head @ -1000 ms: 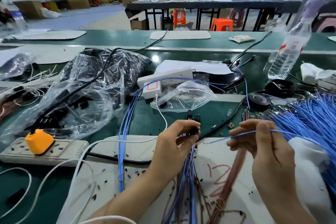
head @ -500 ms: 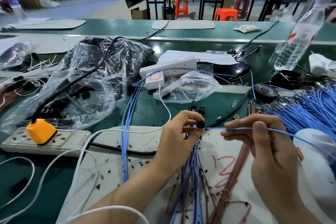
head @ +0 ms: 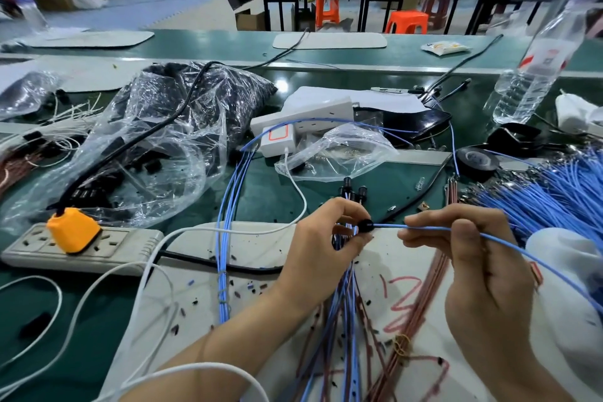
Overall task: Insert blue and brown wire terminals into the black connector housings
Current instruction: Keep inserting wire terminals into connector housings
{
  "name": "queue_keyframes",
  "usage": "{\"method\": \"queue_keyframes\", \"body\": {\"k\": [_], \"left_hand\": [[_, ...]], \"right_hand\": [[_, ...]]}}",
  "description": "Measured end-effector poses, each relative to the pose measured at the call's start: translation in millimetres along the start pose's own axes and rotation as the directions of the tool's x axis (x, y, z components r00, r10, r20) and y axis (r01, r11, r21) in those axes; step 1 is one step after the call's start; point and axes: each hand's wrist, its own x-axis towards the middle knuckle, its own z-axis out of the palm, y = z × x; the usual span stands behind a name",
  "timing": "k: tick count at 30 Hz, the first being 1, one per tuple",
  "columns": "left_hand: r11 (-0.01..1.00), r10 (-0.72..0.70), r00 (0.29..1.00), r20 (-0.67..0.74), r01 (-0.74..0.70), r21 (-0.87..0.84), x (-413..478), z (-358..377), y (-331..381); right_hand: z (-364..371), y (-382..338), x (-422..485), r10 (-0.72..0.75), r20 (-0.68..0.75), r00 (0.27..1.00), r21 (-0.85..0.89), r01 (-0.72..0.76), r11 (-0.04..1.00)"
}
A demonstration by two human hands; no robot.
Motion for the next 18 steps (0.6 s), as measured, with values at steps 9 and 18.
{"method": "queue_keyframes", "body": {"k": [9,18], "left_hand": [[0.989,0.106,0.994,0.009,-0.107,0.098,0,-1,1],[0.973,0.204,0.978,0.047,-0.207,0.097,-2,-2,4]], "right_hand": [[0,5,-1,0.053,0.045,0.998,-0.024,-0.052,0.998],[5,14,-2,0.185,0.190,0.964,-0.149,-0.158,0.976]]}}
